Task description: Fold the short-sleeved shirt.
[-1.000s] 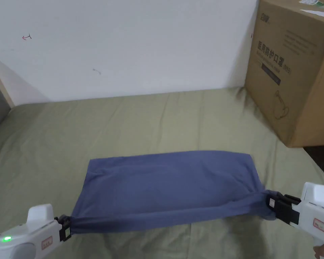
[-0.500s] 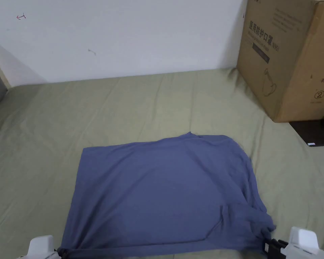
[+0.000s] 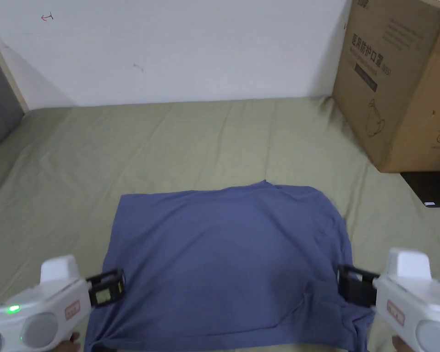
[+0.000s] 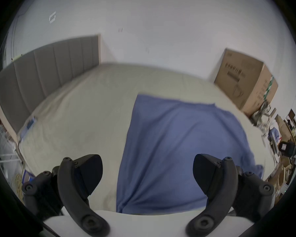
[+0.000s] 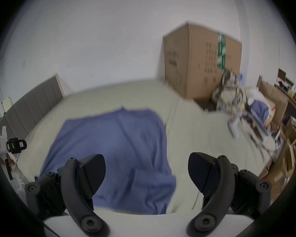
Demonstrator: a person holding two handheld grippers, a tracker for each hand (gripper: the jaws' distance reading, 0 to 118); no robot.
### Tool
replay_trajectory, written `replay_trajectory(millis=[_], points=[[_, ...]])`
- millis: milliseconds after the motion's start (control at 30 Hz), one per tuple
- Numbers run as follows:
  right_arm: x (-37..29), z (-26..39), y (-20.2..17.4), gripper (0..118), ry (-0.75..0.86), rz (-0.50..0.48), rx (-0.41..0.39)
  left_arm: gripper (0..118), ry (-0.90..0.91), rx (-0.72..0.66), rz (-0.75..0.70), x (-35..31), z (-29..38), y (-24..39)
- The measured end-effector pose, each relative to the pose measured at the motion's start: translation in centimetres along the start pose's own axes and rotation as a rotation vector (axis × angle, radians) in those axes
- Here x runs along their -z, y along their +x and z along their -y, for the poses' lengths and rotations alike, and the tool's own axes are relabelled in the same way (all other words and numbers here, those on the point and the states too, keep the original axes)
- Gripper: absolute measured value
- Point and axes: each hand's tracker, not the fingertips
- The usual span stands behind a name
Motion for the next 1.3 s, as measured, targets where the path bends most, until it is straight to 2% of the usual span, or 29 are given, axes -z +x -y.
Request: replay_trajectory(millis=[167,233,267,300,333,367,400,433,500,667,867,933,967,1033,1067,1100,1233,1267,1300], points=[[-3.0,-4.4,-2.1,98,0.227,0.024,-0.022,110,0.237,0.063,-0.014,-3.3,-4.0,3.6],[-3.9,-5.0,-2.9,95,0.286,0.037,-0.033,103,0.299,0.082,-0.022,-4.0,-4.5,4.5],[-4.2,-5.1,-3.2,89,0.308,0.045,-0.041,94,0.323,0.087,-0.018,-4.3,-4.6,4.8],[-4.5,-5.1,-3.5,71,0.325,0.051,-0.049,75,0.345,0.102,-0.012,-4.3,-4.5,5.1],[-4.7,-5.1,-3.7,49,0.333,0.058,-0.055,55,0.355,0.098,-0.009,-4.4,-4.4,5.3],[-4.8,-5.1,-4.0,20,0.348,0.069,-0.066,29,0.358,0.093,0.0,-4.5,-4.2,5.4],[-4.8,-5.0,-4.3,0,0.358,0.08,-0.079,2,0.359,0.089,0.008,-4.4,-4.1,5.4],[-4.8,-4.9,-4.4,0,0.363,0.095,-0.095,0,0.362,0.088,-0.006,-4.3,-3.9,5.6],[-4.9,-4.9,-4.4,0,0.363,0.056,-0.095,0,0.365,0.123,0.021,-4.5,-3.3,5.8],[-4.8,-4.6,-4.5,0,0.354,0.062,-0.106,0,0.263,0.128,-0.004,-3.8,-2.1,4.8],[-4.2,-4.0,-4.4,0,0.316,0.042,-0.109,0,-0.03,0.116,-0.029,-1.0,1.5,0.7],[-3.9,-3.6,-4.3,0,0.3,0.041,-0.113,6,-0.09,0.083,-0.027,-0.3,3.1,-0.8],[-3.7,-3.4,-4.3,0,0.289,0.04,-0.113,17,-0.139,0.072,-0.039,0.1,4.1,-1.6],[-3.4,-2.9,-4.2,0,0.274,0.039,-0.109,73,-0.2,0.054,-0.064,1.0,5.6,-2.7],[-3.2,-2.6,-4.2,0,0.266,0.038,-0.109,95,-0.237,0.051,-0.081,1.4,6.4,-3.2],[-3.1,-2.4,-4.1,0,0.258,0.038,-0.109,108,-0.243,0.036,-0.092,1.5,7.2,-3.6],[-2.5,-1.3,-3.7,0,0.218,0.041,-0.101,105,-0.288,0.055,-0.102,3.2,9.3,-4.0],[-2.4,-1.1,-3.6,0,0.211,0.044,-0.096,99,-0.293,0.067,-0.107,3.7,9.8,-3.9],[-2.4,-0.7,-3.4,0,0.203,0.049,-0.09,82,-0.296,0.082,-0.109,4.3,10.2,-3.8]])
